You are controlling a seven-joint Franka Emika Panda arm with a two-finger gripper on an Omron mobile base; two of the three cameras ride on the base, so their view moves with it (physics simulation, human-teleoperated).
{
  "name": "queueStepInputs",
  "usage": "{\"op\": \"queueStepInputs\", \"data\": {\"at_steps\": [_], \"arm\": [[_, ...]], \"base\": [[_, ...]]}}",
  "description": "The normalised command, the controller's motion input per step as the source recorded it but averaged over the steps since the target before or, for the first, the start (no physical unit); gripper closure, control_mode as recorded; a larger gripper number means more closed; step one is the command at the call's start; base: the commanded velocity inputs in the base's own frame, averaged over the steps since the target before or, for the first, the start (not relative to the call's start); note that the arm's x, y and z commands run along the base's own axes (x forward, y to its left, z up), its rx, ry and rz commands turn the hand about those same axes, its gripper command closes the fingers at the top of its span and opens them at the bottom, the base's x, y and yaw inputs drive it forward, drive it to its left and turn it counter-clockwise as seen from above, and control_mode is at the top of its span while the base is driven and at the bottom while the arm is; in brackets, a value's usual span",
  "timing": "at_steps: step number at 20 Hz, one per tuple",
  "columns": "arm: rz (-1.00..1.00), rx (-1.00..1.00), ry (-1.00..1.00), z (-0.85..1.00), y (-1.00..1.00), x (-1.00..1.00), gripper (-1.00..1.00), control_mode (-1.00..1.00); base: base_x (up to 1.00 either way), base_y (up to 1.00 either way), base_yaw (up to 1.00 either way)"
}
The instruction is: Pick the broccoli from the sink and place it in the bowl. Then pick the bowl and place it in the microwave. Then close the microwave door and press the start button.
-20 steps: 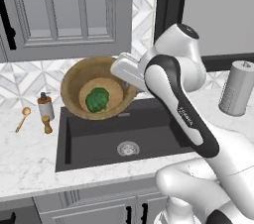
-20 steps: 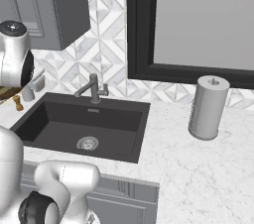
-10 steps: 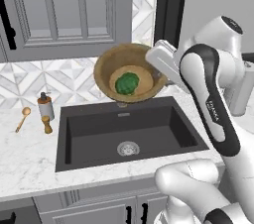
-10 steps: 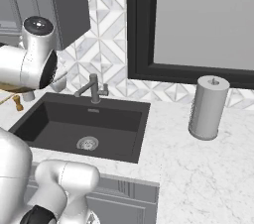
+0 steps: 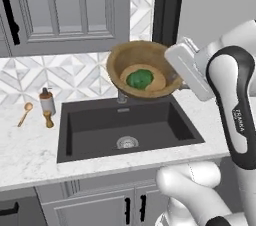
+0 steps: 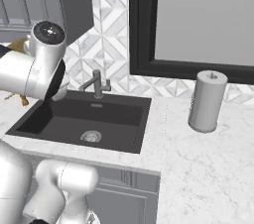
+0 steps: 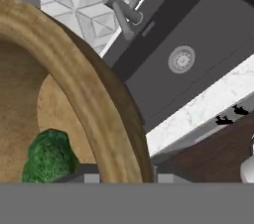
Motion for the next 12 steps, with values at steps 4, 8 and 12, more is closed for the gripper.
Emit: {"op": "queueStepInputs", "data": {"at_steps": [4, 8, 12], "arm": [[0.0, 0.0, 0.0, 0.0, 0.0, 0.0, 1.0, 1.0], [0.0, 0.0, 0.0, 0.0, 0.0, 0.0, 1.0, 1.0], [0.0, 0.0, 0.0, 0.0, 0.0, 0.0, 1.0, 1.0]], "base": [[-0.95, 0.58, 0.24], [-0.47, 0.87, 0.72], [-0.17, 0.85, 0.89]]}}
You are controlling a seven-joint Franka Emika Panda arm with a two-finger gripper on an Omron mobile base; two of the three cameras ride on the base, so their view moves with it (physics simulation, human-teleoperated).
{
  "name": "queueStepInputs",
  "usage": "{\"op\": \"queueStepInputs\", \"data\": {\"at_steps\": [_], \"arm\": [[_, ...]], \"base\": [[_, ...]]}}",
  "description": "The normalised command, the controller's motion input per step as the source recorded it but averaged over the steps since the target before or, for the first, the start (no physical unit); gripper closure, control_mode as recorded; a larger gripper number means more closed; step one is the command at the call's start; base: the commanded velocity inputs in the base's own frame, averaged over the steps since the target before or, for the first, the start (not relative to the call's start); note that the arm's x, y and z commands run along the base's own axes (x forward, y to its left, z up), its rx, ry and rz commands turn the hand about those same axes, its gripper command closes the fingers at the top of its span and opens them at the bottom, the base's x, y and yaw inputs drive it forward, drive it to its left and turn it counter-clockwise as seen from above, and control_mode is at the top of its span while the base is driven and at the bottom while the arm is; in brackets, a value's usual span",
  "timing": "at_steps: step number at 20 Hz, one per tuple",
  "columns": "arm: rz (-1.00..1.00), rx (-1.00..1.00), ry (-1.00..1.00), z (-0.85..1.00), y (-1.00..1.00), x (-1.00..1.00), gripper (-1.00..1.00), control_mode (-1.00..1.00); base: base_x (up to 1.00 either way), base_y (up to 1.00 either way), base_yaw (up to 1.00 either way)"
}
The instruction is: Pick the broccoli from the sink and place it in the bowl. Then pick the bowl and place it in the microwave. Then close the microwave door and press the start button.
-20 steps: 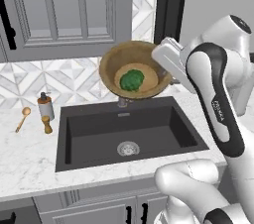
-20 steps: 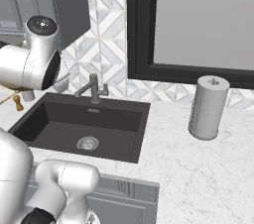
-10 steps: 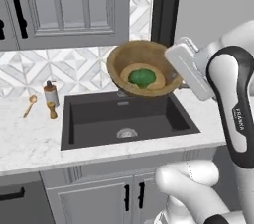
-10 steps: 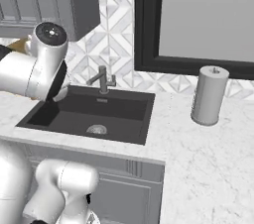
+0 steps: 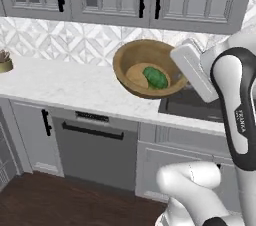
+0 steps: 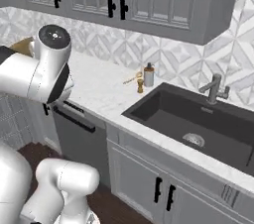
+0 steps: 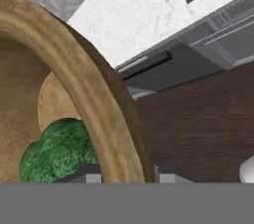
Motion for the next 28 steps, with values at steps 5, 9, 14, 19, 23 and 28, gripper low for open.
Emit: {"op": "queueStepInputs", "data": {"at_steps": [5, 9, 14, 19, 23, 28], "arm": [[0.0, 0.0, 0.0, 0.0, 0.0, 0.0, 1.0, 1.0], [0.0, 0.0, 0.0, 0.0, 0.0, 0.0, 1.0, 1.0], [0.0, 0.0, 0.0, 0.0, 0.0, 0.0, 1.0, 1.0], [0.0, 0.0, 0.0, 0.0, 0.0, 0.0, 1.0, 1.0], [0.0, 0.0, 0.0, 0.0, 0.0, 0.0, 1.0, 1.0], [0.0, 0.0, 0.0, 0.0, 0.0, 0.0, 1.0, 1.0]], "base": [[-0.16, 0.71, 0.94], [-0.09, 0.54, 0.97], [-0.03, 0.45, 0.97], [0.0, 0.36, 0.96], [0.19, 0.25, 0.89], [0.74, 0.05, 0.76]]}}
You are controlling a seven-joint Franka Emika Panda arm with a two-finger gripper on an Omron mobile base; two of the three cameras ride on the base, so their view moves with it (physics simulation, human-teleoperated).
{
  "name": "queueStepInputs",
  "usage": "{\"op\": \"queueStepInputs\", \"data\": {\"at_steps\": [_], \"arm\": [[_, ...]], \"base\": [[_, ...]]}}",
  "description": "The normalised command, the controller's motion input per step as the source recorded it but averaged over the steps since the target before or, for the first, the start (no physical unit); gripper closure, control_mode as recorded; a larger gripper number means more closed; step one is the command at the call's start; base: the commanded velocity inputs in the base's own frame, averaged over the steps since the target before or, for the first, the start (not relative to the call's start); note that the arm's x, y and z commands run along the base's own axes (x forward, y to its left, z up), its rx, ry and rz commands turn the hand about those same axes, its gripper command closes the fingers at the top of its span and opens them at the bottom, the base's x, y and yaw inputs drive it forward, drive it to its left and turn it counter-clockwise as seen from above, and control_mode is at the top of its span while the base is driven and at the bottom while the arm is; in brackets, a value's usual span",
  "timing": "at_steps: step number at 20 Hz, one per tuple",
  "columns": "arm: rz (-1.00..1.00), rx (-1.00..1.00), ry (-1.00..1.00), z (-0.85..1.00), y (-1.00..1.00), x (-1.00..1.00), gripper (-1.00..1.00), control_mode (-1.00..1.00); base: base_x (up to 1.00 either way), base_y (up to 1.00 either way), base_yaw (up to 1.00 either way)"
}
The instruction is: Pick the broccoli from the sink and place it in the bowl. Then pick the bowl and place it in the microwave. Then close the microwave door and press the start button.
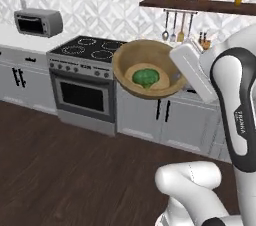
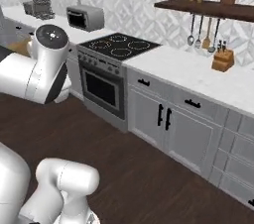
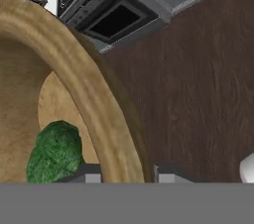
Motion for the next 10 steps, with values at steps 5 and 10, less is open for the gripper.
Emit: {"op": "queueStepInputs", "data": {"at_steps": [5, 10], "arm": [[0.0, 0.0, 0.0, 0.0, 0.0, 0.0, 1.0, 1.0], [0.0, 0.0, 0.0, 0.0, 0.0, 0.0, 1.0, 1.0]], "base": [[0.77, 0.0, 0.69], [0.57, 0.12, 0.66]]}}
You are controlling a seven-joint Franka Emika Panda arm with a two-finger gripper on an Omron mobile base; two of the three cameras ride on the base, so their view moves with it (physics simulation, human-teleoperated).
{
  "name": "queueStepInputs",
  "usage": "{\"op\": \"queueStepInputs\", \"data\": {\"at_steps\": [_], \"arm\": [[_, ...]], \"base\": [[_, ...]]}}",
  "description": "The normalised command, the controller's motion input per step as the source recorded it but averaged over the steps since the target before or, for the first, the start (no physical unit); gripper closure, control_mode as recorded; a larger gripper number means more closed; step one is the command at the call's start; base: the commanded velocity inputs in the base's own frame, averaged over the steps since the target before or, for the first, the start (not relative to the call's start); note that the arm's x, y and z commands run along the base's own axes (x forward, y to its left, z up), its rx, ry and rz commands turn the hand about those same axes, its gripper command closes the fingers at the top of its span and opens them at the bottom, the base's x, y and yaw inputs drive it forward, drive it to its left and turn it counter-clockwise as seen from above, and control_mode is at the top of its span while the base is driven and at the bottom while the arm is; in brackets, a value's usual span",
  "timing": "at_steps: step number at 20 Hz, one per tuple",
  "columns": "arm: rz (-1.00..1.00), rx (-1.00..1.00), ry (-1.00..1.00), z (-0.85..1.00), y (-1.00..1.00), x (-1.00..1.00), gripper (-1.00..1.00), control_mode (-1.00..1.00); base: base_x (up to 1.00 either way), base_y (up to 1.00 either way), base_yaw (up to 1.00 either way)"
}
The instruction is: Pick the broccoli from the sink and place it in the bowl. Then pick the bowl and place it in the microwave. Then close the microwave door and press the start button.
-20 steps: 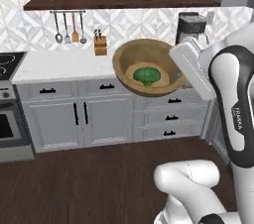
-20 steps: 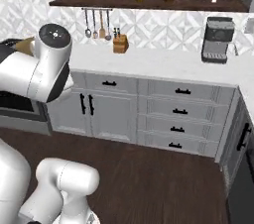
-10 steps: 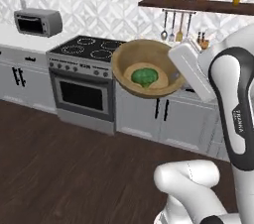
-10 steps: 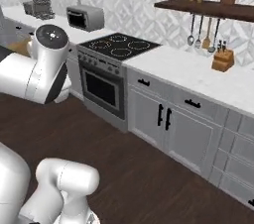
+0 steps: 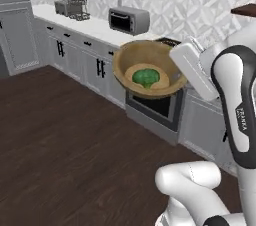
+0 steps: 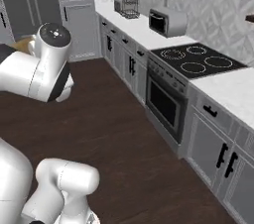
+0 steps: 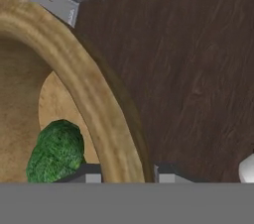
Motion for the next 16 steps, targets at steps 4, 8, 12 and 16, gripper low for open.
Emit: {"op": "queueStepInputs", "data": {"at_steps": [4, 8, 12, 16], "arm": [[0.0, 0.0, 0.0, 0.0, 0.0, 0.0, 1.0, 1.0], [0.0, 0.0, 0.0, 0.0, 0.0, 0.0, 1.0, 1.0], [0.0, 0.0, 0.0, 0.0, 0.0, 0.0, 1.0, 1.0], [0.0, 0.0, 0.0, 0.0, 0.0, 0.0, 1.0, 1.0]], "base": [[0.53, 0.33, 0.65], [0.61, 0.35, 0.61], [1.0, 0.15, 0.15], [1.0, 0.2, -0.16]]}}
